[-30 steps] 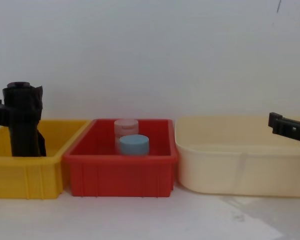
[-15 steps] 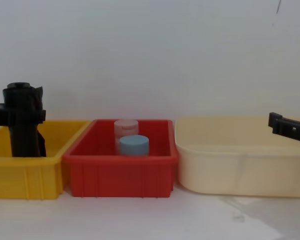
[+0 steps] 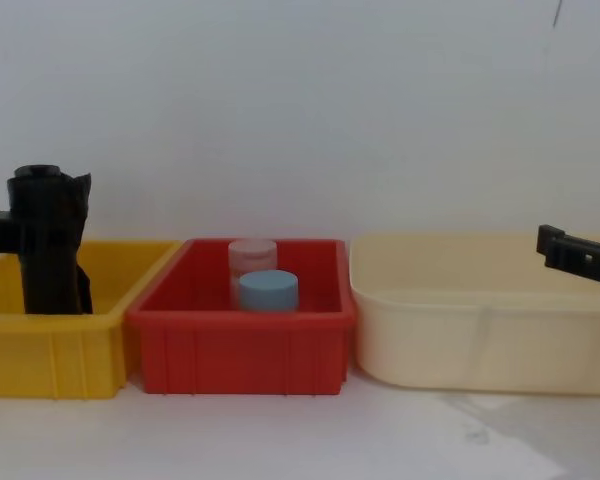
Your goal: Pick up the garbage bag with the one hand and transfer it to the other hand.
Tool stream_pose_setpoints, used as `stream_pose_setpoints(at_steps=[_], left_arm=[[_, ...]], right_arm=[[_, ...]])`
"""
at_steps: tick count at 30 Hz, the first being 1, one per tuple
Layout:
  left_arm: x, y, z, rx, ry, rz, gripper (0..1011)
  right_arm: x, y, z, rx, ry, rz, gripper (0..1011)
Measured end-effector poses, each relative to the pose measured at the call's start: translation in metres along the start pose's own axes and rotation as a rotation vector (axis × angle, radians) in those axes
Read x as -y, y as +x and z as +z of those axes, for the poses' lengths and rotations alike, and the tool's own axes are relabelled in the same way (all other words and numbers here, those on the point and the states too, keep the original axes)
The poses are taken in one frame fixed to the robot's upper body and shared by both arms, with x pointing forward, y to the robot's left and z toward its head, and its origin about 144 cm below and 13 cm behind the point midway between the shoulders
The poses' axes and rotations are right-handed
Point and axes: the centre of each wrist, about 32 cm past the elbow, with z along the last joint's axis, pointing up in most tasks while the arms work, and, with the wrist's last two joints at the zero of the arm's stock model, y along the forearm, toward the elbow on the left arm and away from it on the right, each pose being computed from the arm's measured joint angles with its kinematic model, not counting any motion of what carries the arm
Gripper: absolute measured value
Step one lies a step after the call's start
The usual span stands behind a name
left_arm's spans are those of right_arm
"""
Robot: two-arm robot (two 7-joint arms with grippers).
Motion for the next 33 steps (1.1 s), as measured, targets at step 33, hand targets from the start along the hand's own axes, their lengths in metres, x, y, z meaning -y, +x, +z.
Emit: stream_pose_setpoints(at_steps=[33], left_arm=[[0.000, 0.002, 0.046, 0.020, -0.097, -0.074, 446]], right_arm=[[-0.019, 0.008, 0.025, 0.052, 0.028, 0.132, 1000]])
